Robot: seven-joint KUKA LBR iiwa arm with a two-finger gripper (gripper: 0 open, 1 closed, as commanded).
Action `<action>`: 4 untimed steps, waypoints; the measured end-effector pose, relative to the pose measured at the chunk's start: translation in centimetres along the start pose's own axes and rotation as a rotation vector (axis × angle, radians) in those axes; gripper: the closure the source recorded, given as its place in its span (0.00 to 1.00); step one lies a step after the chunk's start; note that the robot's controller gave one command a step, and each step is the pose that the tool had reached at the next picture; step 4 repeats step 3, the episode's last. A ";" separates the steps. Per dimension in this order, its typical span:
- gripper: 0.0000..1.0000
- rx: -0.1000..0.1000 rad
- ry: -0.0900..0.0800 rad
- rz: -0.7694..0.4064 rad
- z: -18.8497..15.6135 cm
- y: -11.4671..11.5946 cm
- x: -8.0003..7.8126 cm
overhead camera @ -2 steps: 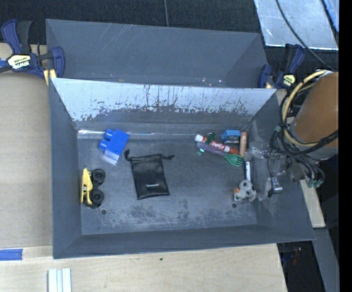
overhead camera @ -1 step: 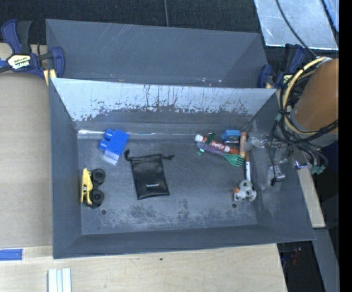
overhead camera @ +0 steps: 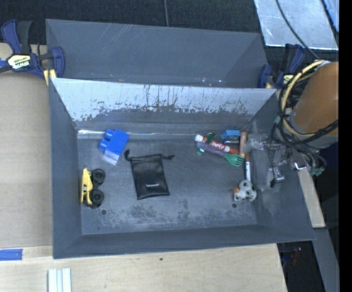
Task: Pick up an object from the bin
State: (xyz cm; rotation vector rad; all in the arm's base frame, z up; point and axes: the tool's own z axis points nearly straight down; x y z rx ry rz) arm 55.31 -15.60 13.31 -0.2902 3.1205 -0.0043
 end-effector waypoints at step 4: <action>1.00 0.007 -0.010 -0.141 6.2 0.0 0.1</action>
Offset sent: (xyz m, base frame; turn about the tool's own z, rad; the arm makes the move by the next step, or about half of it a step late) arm -0.0017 -0.0007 -0.0631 -0.1432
